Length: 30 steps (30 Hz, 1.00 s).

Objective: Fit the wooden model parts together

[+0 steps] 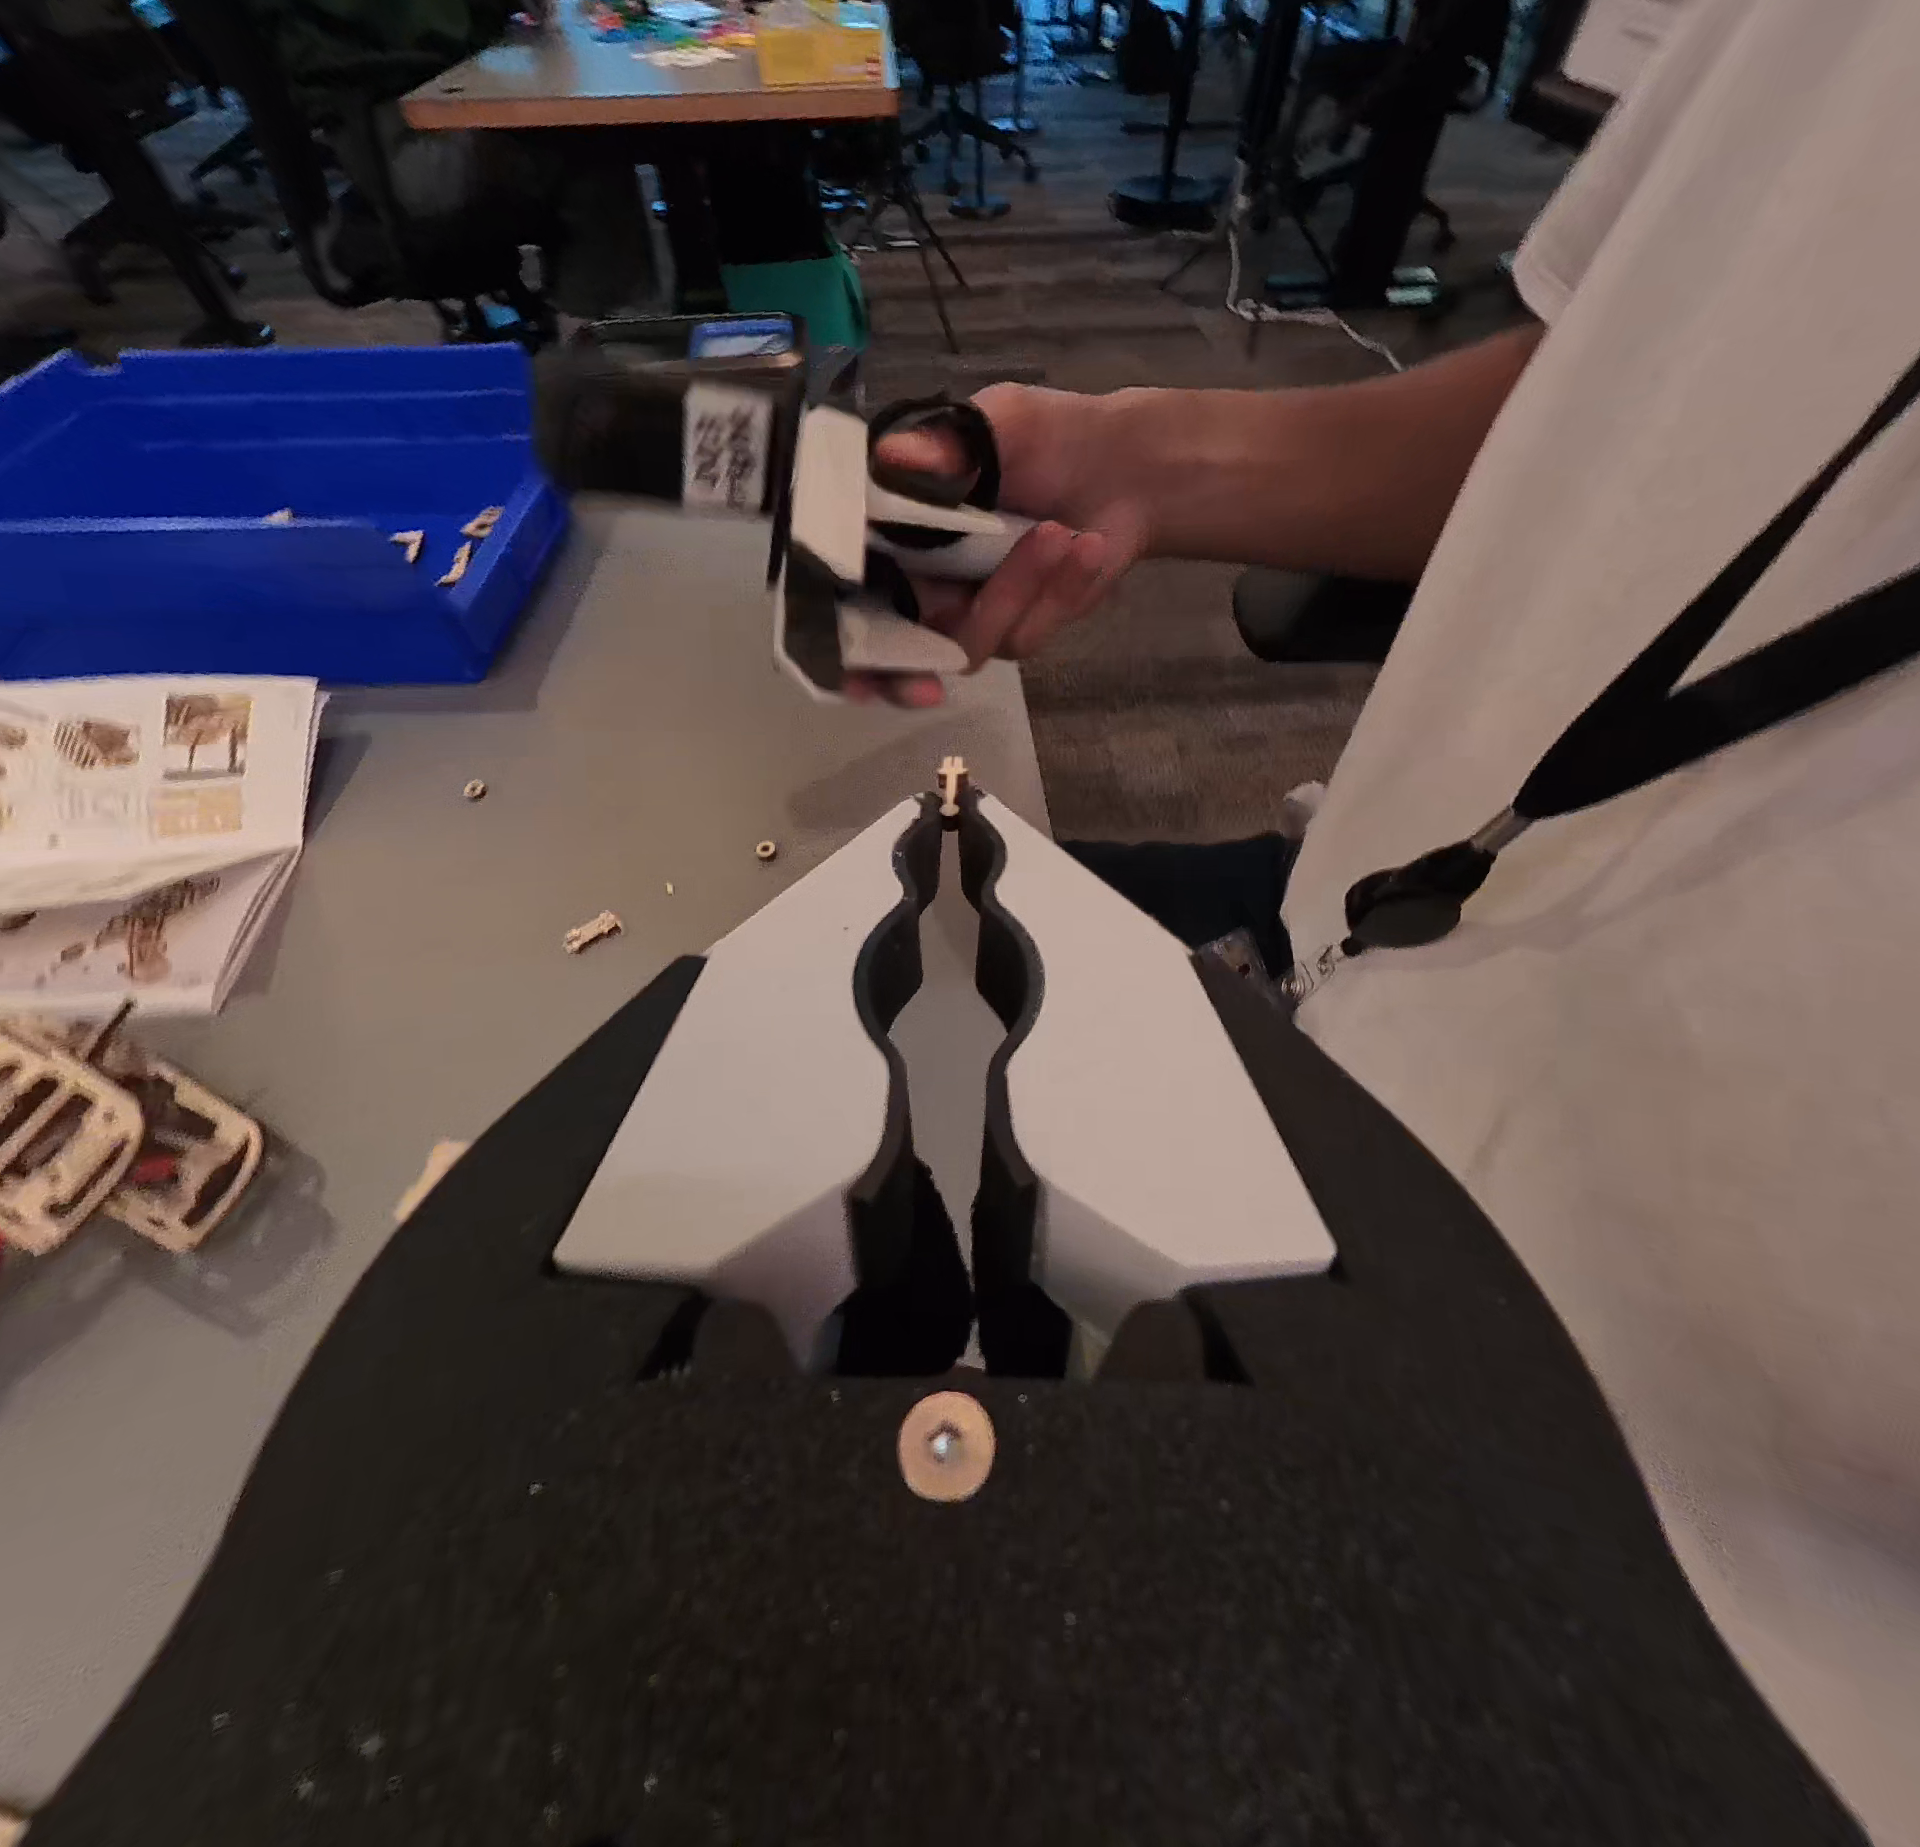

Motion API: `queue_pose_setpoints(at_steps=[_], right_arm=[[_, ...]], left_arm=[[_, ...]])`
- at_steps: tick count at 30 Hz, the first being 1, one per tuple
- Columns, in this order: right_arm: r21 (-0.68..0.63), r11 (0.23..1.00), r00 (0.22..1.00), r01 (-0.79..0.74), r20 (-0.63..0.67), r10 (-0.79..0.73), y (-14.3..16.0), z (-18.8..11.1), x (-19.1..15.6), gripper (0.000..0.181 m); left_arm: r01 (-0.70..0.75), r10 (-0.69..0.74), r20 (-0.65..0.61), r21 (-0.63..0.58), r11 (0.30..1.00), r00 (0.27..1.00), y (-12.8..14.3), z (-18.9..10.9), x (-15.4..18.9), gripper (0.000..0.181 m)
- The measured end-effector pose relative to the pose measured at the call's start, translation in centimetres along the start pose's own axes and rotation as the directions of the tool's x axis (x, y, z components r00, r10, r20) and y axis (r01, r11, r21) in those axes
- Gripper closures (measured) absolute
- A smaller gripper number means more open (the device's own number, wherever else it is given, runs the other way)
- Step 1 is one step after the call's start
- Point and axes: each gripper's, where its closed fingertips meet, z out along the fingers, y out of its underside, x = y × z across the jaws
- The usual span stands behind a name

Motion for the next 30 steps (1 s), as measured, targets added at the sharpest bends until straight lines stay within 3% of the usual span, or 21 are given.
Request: queue_pose_setpoints(at_steps=[2,3,5,7,8,11,14,16,17,19,21,24,26,28,30], right_arm=[[0.059,0.965,0.939,0.254,-0.254,-0.231,-1.8,-4.2,1.4,0.163],[0.029,0.912,0.829,0.409,-0.429,-0.358,-2.6,-6.6,2.8,0.160],[-0.188,0.739,0.456,0.647,-0.681,-0.573,-3.5,-11.4,5.7,0.141],[-0.446,0.601,0.156,0.663,-0.703,-0.694,-2.8,-13.9,7.9,0.132],[-0.533,0.576,0.083,0.620,-0.685,-0.723,-2.2,-14.4,9.0,0.125],[-0.671,0.538,-0.011,0.511,-0.631,-0.776,-0.6,-13.8,11.1,0.132],[-0.783,0.442,-0.108,0.438,-0.534,-0.839,-0.3,-13.4,12.5,0.155],[-0.824,0.383,-0.108,0.417,-0.463,-0.880,-0.2,-13.2,13.4,0.154],[-0.821,0.388,-0.074,0.418,-0.457,-0.886,-0.1,-13.0,13.6,0.155],[-0.799,0.439,0.048,0.411,-0.462,-0.886,0.5,-12.8,14.2,0.153],[-0.792,0.487,0.147,0.369,-0.467,-0.872,0.8,-13.3,15.1,0.133],[-0.754,0.522,0.261,0.398,-0.453,-0.852,0.7,-12.6,15.1,0.131],[-0.770,0.518,0.271,0.373,-0.444,-0.854,0.5,-12.8,15.4,0.135],[-0.789,0.488,0.242,0.373,-0.425,-0.872,0.2,-13.1,15.3,0.158],[-0.809,0.459,0.211,0.367,-0.409,-0.888,-0.1,-13.2,15.4,0.163]], left_arm=[[0.106,-0.108,0.071,0.027,0.994,0.992,0.3,-0.6,-0.7,0.181],[0.164,-0.169,0.110,0.053,0.985,0.979,0.5,-0.9,-1.1,0.181],[0.281,-0.300,0.186,0.123,0.952,0.935,1.0,-1.5,-1.8,0.181],[0.375,-0.413,0.241,0.190,0.907,0.878,2.1,-1.9,-2.5,0.181],[0.407,-0.454,0.255,0.218,0.887,0.854,2.7,-2.0,-2.7,0.181],[0.468,-0.528,0.245,0.265,0.843,0.813,4.4,-1.7,-2.6,0.181],[0.500,-0.542,0.208,0.224,0.837,0.814,5.8,-1.0,-2.1,0.181],[0.497,-0.529,0.190,0.192,0.846,0.827,6.5,-0.9,-1.9,0.181],[0.500,-0.529,0.177,0.185,0.846,0.830,6.6,-0.9,-2.0,0.180],[0.505,-0.533,0.151,0.187,0.843,0.833,6.8,-0.9,-2.1,0.180],[0.506,-0.532,0.141,0.186,0.843,0.835,7.0,-1.0,-2.2,0.180],[0.502,-0.526,0.142,0.175,0.847,0.838,7.5,-1.0,-2.3,0.181],[0.509,-0.533,0.132,0.174,0.843,0.836,7.6,-0.9,-2.3,0.181],[0.512,-0.535,0.129,0.175,0.841,0.835,7.7,-0.8,-2.5,0.181],[0.509,-0.531,0.125,0.171,0.844,0.838,7.7,-0.7,-2.5,0.181]])
